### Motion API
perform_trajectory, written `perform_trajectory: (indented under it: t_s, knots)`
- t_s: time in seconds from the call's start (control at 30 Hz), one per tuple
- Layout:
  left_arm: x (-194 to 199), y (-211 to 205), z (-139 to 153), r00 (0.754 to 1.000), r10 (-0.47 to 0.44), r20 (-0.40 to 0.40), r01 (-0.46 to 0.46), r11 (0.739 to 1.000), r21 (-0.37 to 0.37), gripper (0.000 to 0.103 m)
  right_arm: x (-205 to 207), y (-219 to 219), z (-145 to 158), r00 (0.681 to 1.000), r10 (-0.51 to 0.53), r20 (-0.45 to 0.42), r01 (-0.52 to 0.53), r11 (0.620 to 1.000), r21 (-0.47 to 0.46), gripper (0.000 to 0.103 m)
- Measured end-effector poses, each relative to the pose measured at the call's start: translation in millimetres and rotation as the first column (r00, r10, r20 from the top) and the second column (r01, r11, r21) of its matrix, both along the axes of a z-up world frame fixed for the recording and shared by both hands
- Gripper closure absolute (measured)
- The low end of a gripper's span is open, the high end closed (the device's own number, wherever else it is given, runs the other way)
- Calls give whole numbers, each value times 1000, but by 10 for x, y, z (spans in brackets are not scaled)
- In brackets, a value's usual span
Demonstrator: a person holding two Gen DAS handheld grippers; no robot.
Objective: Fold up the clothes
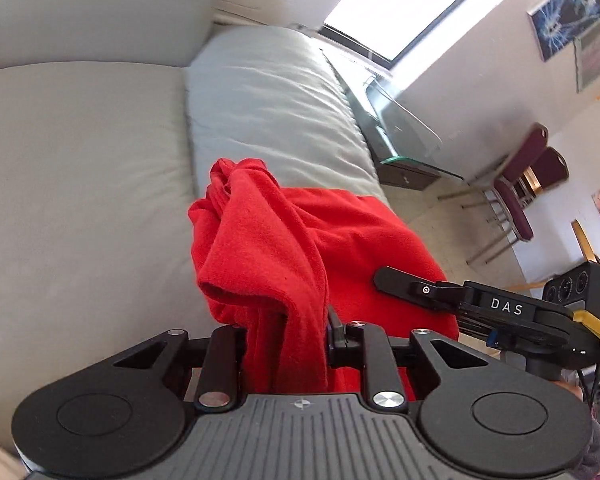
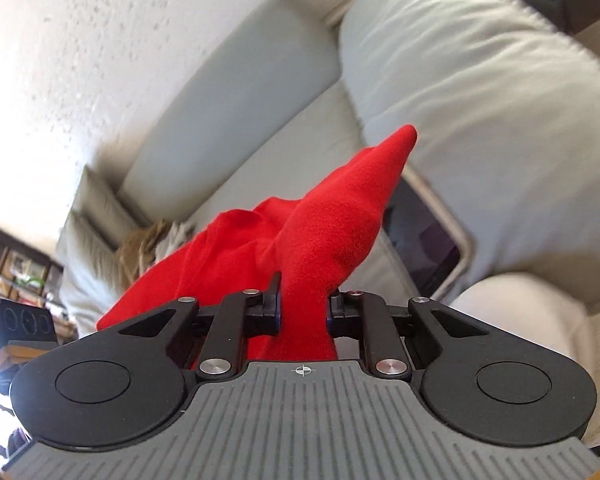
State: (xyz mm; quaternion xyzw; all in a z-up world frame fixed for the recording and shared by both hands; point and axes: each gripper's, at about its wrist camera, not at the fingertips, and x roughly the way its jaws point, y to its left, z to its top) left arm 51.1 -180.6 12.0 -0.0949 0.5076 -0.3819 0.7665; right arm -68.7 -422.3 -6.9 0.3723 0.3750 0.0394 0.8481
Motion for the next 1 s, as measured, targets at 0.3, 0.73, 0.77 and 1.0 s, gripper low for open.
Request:
perform_trajectory:
  t_s: [0.3,0.73,0.77,1.0]
  knots:
    - [641,-1457,-240,1000,9,-20,-13,986,-168,83,439,-1245,245,980,-171,98,194,924,-328,84]
    - [720,-1219,-822,980,157,-120,-157,988,5,74,204,-1651,-253,945,-328,-13,310,906,-287,38]
    - [681,-1160,-782,981,164,-101,-163,986,22,74,131,-1637,-227,944,-330,5,317,903,-289,38]
    - [391,-1251,-294,952,102,288,-109,994,10,84,22,-1302,-22,972,-200,127,234,895,-380,88]
